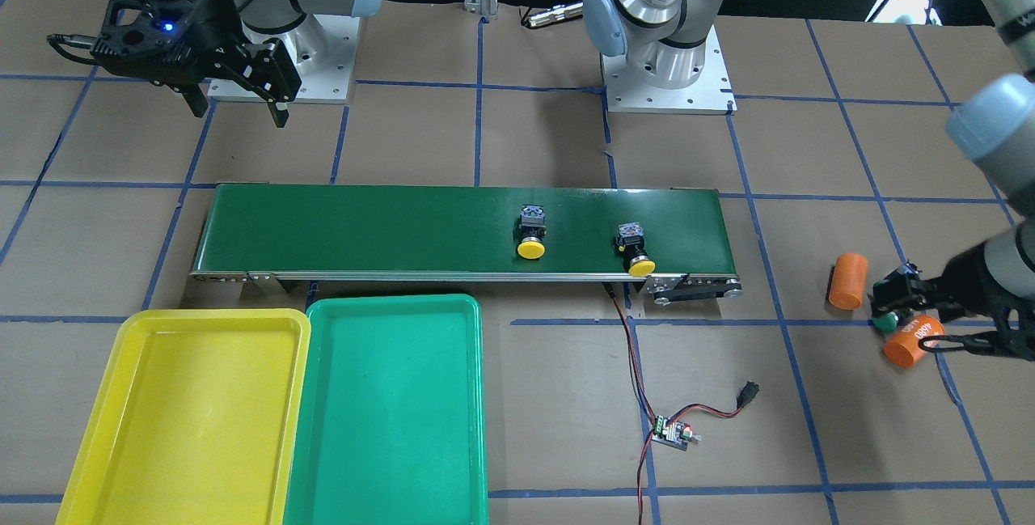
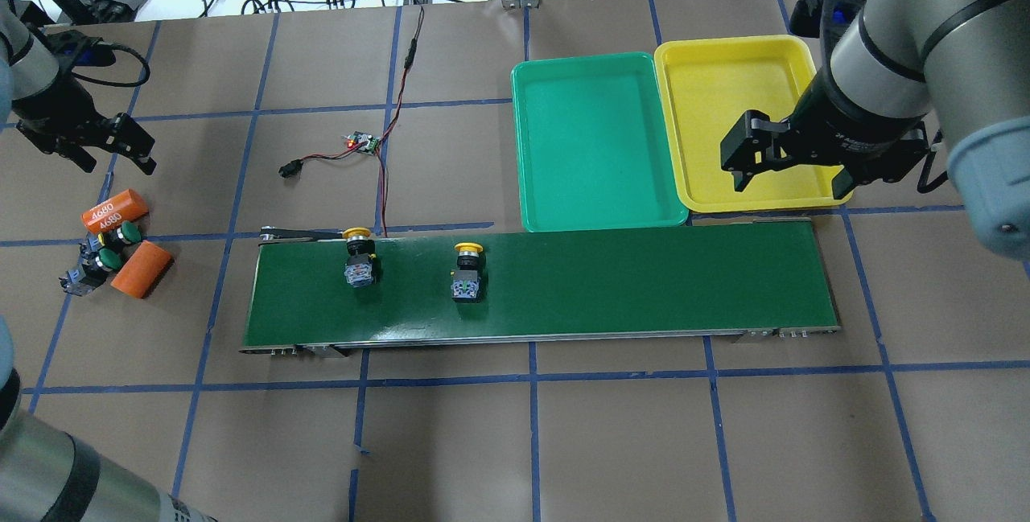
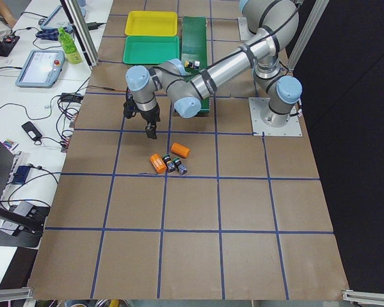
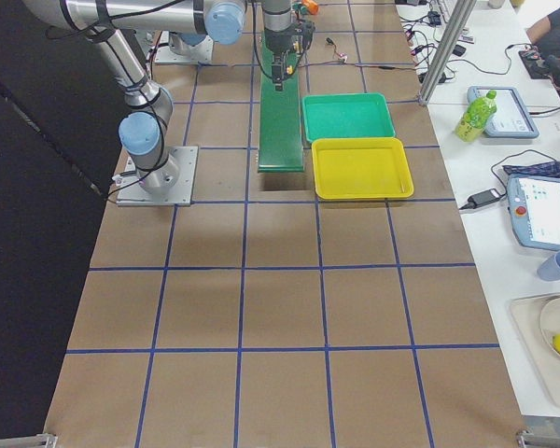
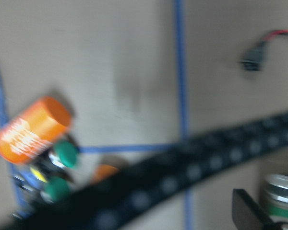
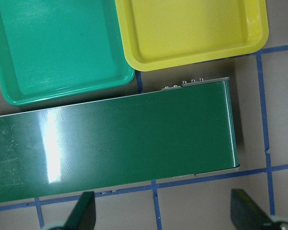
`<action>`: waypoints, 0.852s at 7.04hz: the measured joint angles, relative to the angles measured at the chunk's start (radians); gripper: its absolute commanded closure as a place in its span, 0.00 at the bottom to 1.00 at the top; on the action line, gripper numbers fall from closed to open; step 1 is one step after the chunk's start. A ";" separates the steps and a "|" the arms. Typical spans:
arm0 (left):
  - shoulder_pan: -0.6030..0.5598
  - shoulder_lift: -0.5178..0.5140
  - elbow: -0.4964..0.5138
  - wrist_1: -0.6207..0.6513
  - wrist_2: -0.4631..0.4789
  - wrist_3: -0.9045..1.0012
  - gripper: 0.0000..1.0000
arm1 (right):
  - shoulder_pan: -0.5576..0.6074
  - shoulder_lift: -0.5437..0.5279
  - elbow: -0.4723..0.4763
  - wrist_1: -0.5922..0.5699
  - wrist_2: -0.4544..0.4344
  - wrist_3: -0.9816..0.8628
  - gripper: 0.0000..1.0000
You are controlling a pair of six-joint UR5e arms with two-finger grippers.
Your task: Sort buttons by color to trays
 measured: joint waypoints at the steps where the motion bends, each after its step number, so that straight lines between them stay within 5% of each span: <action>1: 0.029 -0.059 0.020 0.043 0.004 0.102 0.00 | -0.011 0.001 0.002 0.001 -0.007 0.000 0.00; 5: 0.061 -0.170 -0.014 0.190 0.007 0.345 0.06 | -0.022 0.034 0.016 -0.097 -0.057 0.001 0.00; 6: 0.062 -0.181 -0.021 0.216 0.008 0.367 0.34 | -0.022 0.052 0.024 -0.122 -0.073 0.003 0.00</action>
